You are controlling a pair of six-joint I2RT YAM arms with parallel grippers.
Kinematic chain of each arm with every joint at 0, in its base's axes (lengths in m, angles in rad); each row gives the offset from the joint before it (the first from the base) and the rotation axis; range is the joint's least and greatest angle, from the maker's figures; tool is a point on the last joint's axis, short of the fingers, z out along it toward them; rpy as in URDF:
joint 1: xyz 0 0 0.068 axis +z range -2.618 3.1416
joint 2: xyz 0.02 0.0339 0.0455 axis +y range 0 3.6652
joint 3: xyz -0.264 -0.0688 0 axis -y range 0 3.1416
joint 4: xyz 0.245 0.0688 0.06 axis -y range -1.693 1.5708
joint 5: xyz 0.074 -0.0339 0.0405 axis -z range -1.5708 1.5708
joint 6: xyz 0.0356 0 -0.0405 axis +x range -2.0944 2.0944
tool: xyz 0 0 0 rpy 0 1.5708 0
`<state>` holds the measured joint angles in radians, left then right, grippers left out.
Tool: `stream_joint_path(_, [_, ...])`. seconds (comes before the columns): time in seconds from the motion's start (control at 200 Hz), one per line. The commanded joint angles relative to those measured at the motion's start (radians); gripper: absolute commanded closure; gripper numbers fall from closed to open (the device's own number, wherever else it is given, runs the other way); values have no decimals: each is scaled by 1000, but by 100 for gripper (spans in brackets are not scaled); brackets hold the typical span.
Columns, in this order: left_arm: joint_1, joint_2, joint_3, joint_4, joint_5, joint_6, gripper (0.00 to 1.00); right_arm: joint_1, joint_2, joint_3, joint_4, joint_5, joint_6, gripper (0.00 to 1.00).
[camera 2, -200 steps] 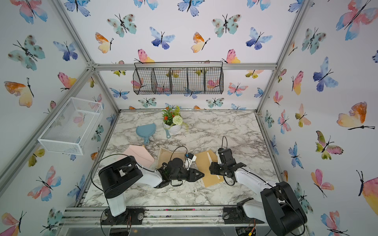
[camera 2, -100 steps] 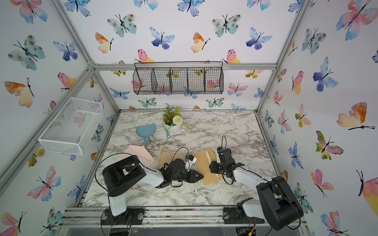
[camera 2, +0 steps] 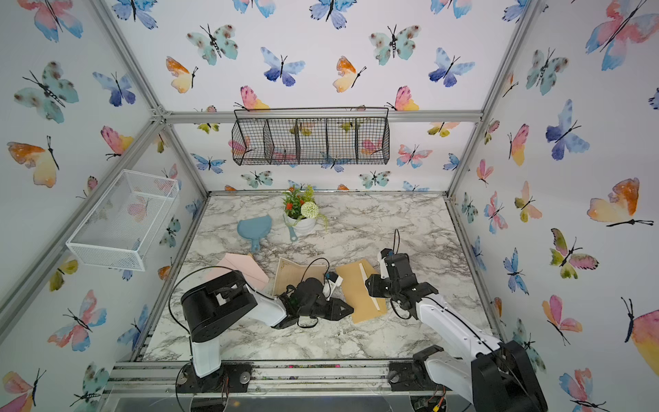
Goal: Take the letter paper out of the envelope
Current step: Adjust the letter paper at the center of the board, then pick up the envelope from the center of the board.
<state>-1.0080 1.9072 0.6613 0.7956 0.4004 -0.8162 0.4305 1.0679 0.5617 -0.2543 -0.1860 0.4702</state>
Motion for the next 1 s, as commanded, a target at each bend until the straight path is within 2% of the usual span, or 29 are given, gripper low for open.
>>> stream_joint_path(0.0, [0,-33,-4,-26,-14,13,71,-2,-101,42,-171,40,20,62])
stream_joint_path(0.105, [4,-77,-14,-57,-39,24,71,-2,-205,44,-269,157,76,57])
stream_joint_path(0.155, [8,-99,-17,-75,-51,31,71,-2,-213,31,-267,147,89,54])
stream_joint_path(0.24, [12,-130,-24,-90,-63,34,71,-1,-146,27,-292,146,97,46])
stream_joint_path(0.39, [14,-180,-40,-115,-79,40,71,-1,-27,37,-298,203,102,40])
stream_joint_path(0.466, [14,-204,-49,-135,-97,47,72,-1,-8,3,-242,187,99,38])
stream_joint_path(0.571, [16,-224,-56,-148,-107,54,72,-1,18,-55,-147,161,96,38])
stream_joint_path(0.801, [16,-221,-57,-139,-91,48,72,-1,60,-72,-35,118,70,42])
stream_joint_path(0.991, [17,-243,-75,-141,-104,47,72,-1,191,-86,30,82,58,51])
